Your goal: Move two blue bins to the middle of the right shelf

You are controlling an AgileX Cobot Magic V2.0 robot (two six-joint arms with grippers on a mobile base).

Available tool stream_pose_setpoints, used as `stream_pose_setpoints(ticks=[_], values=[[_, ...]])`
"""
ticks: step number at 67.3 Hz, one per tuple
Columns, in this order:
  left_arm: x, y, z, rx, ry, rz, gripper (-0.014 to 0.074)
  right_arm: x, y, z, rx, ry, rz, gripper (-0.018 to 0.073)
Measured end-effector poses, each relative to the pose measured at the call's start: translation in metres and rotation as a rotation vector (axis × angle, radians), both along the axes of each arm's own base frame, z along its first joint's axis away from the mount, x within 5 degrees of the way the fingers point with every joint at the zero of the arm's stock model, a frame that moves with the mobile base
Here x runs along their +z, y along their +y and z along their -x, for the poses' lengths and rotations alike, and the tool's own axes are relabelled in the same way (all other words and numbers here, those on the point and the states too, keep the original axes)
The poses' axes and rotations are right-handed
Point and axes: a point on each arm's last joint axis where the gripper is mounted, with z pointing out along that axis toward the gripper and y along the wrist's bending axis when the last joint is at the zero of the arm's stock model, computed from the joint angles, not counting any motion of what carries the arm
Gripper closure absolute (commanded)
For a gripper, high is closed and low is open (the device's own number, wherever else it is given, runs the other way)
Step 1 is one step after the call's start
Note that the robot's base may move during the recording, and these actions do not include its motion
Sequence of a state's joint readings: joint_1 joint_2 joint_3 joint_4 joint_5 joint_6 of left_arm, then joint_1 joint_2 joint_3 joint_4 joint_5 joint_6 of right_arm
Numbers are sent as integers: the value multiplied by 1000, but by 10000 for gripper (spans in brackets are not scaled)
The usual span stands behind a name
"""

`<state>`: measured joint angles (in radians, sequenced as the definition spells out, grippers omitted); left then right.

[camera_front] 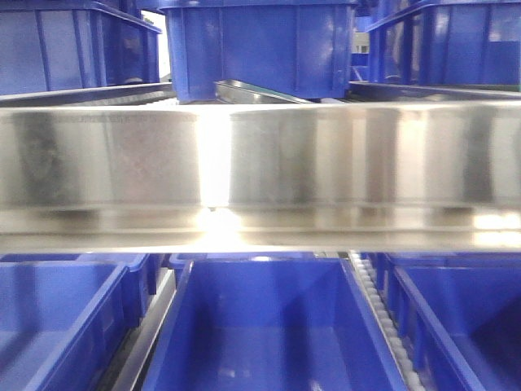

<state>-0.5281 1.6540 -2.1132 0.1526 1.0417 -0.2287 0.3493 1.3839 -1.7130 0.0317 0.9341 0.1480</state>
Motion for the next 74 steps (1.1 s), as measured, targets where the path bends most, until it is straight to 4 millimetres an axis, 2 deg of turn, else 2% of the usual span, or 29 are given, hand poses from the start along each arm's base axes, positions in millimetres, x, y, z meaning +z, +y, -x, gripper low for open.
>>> stream_pose_setpoints(ticks=[74], values=[[0, 0, 0, 1, -3, -1, 707, 0, 0, 0, 0, 0, 0, 712]])
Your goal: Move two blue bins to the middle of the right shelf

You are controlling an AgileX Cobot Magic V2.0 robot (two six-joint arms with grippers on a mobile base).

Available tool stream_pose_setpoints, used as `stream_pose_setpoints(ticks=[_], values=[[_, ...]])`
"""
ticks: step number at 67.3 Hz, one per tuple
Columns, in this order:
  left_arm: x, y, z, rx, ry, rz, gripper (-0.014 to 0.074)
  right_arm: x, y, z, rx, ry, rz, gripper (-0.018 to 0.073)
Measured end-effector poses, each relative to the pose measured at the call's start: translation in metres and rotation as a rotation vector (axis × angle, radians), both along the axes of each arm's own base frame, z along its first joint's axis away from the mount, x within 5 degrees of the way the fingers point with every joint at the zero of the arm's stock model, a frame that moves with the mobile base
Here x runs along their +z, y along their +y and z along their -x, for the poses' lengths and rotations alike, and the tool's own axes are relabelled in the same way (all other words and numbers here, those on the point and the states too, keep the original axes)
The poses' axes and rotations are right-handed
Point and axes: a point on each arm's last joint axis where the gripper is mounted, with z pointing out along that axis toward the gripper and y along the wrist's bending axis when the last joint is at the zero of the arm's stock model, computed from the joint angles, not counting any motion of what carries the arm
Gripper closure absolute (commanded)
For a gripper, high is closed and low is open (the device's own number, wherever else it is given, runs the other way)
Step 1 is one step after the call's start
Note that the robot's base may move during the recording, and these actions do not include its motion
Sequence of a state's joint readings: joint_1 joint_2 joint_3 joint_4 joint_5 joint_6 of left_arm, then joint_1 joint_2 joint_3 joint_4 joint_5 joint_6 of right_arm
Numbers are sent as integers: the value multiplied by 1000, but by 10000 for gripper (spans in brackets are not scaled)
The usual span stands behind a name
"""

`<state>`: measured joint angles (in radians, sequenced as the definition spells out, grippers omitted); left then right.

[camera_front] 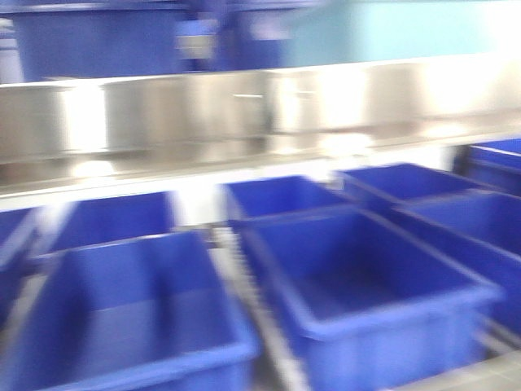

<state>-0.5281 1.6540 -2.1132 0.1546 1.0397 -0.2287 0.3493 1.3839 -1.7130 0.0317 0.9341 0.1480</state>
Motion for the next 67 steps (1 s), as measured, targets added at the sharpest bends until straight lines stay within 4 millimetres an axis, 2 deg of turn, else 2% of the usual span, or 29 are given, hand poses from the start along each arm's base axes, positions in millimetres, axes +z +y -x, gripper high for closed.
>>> stream_pose_setpoints(ticks=[67], values=[[0, 0, 0, -2, -7, 0, 707, 0, 0, 0, 0, 0, 0, 712]])
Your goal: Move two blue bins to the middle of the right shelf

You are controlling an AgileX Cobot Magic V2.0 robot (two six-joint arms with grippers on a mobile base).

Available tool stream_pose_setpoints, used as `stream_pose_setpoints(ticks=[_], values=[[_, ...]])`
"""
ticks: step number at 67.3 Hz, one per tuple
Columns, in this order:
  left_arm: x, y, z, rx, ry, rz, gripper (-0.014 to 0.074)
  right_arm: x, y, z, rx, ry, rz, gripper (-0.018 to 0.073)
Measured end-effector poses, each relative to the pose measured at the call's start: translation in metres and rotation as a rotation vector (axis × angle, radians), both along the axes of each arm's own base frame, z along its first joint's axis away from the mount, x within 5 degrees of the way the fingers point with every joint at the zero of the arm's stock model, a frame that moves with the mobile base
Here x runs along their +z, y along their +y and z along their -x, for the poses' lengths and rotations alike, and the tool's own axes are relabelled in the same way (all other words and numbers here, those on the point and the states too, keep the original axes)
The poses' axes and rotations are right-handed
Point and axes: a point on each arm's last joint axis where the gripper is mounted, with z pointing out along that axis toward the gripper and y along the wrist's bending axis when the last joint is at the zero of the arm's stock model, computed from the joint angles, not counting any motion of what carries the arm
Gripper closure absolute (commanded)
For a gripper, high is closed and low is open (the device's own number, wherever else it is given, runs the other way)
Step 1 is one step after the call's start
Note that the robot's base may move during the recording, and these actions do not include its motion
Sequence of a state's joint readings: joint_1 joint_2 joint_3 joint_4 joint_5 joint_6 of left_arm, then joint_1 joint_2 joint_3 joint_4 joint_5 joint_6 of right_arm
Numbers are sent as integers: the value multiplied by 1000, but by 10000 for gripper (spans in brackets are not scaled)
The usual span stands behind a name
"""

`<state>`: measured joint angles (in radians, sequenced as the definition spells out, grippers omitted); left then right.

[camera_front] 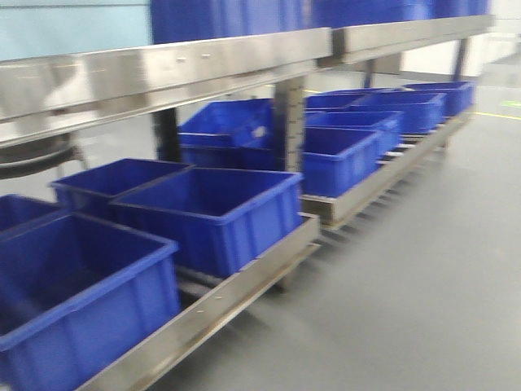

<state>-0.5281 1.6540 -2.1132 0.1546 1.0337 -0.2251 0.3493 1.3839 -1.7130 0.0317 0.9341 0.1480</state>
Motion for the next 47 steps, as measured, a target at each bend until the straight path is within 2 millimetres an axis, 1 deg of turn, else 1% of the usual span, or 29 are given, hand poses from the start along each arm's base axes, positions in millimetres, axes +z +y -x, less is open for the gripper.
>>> stream_pose_setpoints(ticks=[47], values=[[0, 0, 0, -1, -1, -2, 707, 0, 0, 0, 0, 0, 0, 712]])
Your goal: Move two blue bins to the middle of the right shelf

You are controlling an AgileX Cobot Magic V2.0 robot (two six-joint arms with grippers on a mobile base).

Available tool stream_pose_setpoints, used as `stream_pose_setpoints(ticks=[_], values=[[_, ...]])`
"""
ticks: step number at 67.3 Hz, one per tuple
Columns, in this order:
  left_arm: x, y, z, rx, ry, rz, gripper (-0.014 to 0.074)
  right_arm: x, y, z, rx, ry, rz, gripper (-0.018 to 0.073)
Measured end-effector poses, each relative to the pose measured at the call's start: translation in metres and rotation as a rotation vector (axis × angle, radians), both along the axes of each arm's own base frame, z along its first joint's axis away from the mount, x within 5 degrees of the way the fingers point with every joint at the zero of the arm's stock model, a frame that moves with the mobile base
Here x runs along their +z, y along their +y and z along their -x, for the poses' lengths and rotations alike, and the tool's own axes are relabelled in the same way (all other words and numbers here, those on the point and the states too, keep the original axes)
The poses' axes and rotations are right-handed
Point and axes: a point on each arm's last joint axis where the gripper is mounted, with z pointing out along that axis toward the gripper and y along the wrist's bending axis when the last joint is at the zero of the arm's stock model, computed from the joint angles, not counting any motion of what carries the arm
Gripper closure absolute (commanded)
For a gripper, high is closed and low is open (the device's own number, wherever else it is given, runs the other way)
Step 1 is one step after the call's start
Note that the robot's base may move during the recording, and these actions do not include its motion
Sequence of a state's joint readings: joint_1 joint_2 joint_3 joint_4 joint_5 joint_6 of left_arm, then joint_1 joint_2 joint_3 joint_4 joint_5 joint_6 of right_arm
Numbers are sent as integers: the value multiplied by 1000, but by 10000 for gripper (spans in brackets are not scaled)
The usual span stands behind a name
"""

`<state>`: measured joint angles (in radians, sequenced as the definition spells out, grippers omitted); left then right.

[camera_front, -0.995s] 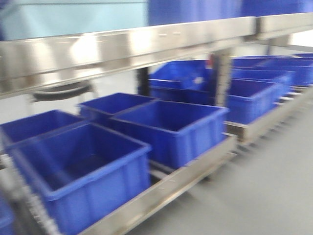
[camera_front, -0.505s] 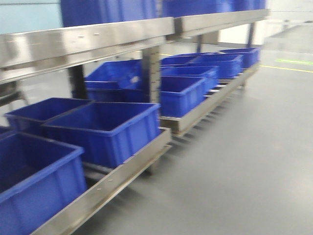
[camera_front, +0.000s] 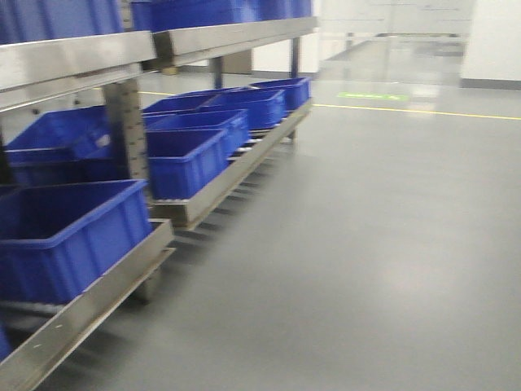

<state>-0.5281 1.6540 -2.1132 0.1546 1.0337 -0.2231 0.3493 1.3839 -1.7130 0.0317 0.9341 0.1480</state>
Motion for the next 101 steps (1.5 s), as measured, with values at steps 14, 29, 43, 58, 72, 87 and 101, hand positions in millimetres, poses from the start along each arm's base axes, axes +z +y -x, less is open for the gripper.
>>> stream_pose_setpoints(ticks=[14, 29, 43, 58, 72, 87, 101], values=[[0, 0, 0, 0, 0, 0, 707, 0, 0, 0, 0, 0, 0, 712], [0, 0, 0, 0, 0, 0, 707, 0, 0, 0, 0, 0, 0, 712], [0, 0, 0, 0, 0, 0, 707, 0, 0, 0, 0, 0, 0, 712], [0, 0, 0, 0, 0, 0, 707, 0, 0, 0, 0, 0, 0, 712], [0, 0, 0, 0, 0, 0, 707, 0, 0, 0, 0, 0, 0, 712], [0, 0, 0, -1, -1, -1, 707, 0, 0, 0, 0, -1, 0, 712], [0, 0, 0, -1, -1, -1, 707, 0, 0, 0, 0, 1, 1, 712]])
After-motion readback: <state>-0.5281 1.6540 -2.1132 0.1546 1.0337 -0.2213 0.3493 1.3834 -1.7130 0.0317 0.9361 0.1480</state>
